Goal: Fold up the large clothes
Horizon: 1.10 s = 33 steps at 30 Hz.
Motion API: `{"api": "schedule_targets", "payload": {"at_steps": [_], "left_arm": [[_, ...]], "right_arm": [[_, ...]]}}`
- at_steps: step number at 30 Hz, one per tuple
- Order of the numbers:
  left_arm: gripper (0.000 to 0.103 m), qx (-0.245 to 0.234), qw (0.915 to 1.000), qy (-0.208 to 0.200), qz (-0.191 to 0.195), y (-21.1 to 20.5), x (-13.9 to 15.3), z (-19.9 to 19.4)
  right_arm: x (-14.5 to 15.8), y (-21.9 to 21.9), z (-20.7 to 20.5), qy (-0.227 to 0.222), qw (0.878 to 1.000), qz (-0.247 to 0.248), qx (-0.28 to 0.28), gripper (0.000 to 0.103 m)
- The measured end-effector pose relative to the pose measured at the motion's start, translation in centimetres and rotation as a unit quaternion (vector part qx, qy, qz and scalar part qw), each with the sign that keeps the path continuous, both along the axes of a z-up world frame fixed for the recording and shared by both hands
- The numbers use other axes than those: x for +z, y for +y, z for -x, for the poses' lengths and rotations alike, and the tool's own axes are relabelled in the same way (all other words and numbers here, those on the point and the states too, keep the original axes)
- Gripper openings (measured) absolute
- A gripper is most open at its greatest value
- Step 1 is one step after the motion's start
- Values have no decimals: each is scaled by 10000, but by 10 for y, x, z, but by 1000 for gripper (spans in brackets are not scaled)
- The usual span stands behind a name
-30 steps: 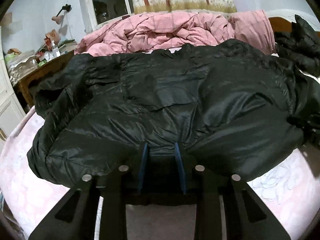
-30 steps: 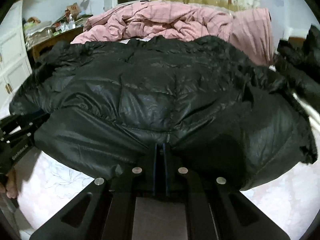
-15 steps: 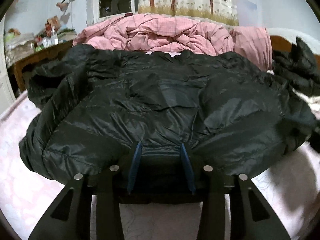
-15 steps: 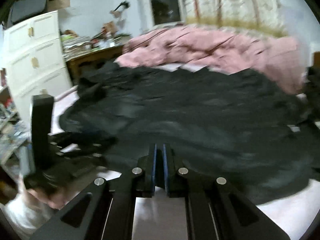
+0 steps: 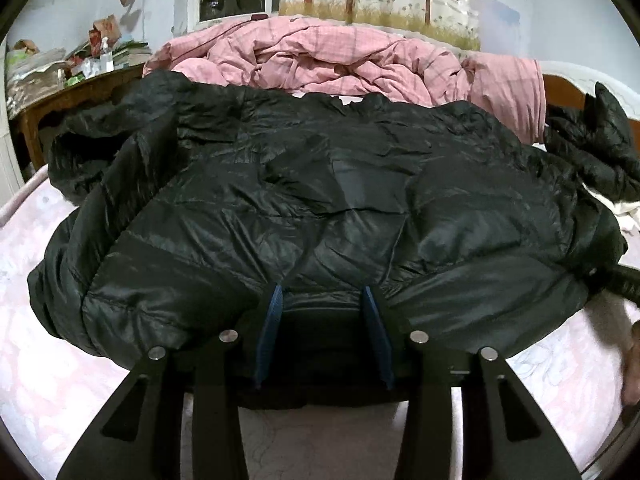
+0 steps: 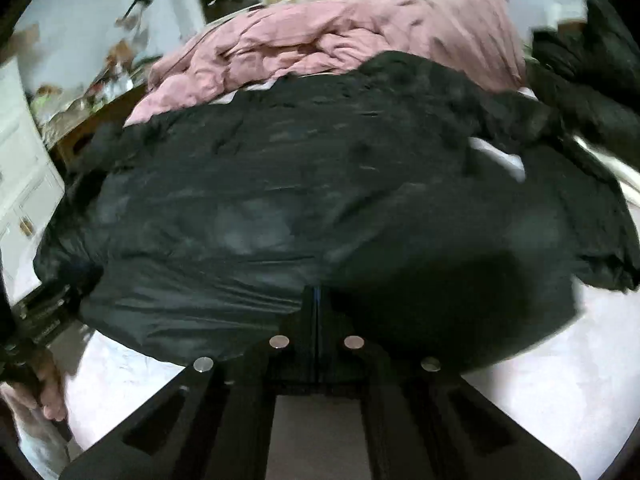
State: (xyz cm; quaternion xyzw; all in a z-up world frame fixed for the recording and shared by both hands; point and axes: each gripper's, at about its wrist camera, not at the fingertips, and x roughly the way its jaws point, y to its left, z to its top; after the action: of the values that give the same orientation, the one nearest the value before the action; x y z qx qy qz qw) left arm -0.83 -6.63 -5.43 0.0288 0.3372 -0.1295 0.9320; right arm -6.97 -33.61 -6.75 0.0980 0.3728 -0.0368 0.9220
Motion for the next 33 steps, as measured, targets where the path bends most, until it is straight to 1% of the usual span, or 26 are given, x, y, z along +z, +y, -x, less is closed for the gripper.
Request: {"api": "schedule_targets", "payload": {"at_steps": [1,2,5,6,8,10,12,14,16,18,20,22,23,24,25,26,27,28,31,33], "left_arm": [[42,0,10000,5,14,1,0,0],[42,-7,10000,16,40,1,0,0],[42,-13,9999,20,121,4,0,1],[42,-13,9999,13,131,5,1,1],[42,-12,9999,11,125,5,1,1],[42,-7,9999,12,117,5,1,1],[42,-6,10000,11,87,5,1,1],[42,-3,10000,-7,53,4,0,2],[42,8,10000,-18,36,4,0,2],[42,5,10000,-20,50,5,0,3],[42,-1,9999,-32,98,5,0,3],[42,-8,9999,-8,113,5,1,3],[42,-3,9999,-9,103,4,1,3],[42,2,10000,-18,86,4,1,3],[42,8,10000,-26,69,4,1,2],[42,12,10000,-36,48,3,1,2],[42,18,10000,-44,41,2,1,3],[42,15,10000,-40,55,2,1,3],[42,-13,10000,-5,89,1,2,2],[42,-72,9999,33,82,2,4,3]], "right_arm": [[0,-7,4,-43,9994,249,-252,0],[-1,-15,8,-87,9984,384,-407,0],[0,-42,11,-112,9949,421,-909,0],[0,-49,12,-96,9923,509,-1128,0],[-1,-56,13,-93,9894,565,-1332,0],[1,-60,19,-223,9885,537,-1398,0],[4,-63,27,-458,9861,514,-1514,0],[4,-66,32,-610,9846,382,-1595,2],[6,-65,39,-784,9847,209,-1542,3],[10,-67,49,-1058,9835,28,-1470,6],[12,-66,48,-1206,9834,-54,-1353,12],[14,-61,48,-1281,9851,-76,-1143,12],[14,-57,47,-1277,9868,-84,-992,13],[13,-53,43,-1182,9890,-40,-886,15],[11,-50,39,-1034,9909,17,-863,24],[4,-48,28,-676,9943,73,-818,31],[-3,-47,19,-354,9965,84,-757,31],[-5,-47,15,-240,9967,117,-772,31],[-4,-43,14,-271,9958,274,-825,31],[-4,-43,14,-280,9959,265,-821,31]]}}
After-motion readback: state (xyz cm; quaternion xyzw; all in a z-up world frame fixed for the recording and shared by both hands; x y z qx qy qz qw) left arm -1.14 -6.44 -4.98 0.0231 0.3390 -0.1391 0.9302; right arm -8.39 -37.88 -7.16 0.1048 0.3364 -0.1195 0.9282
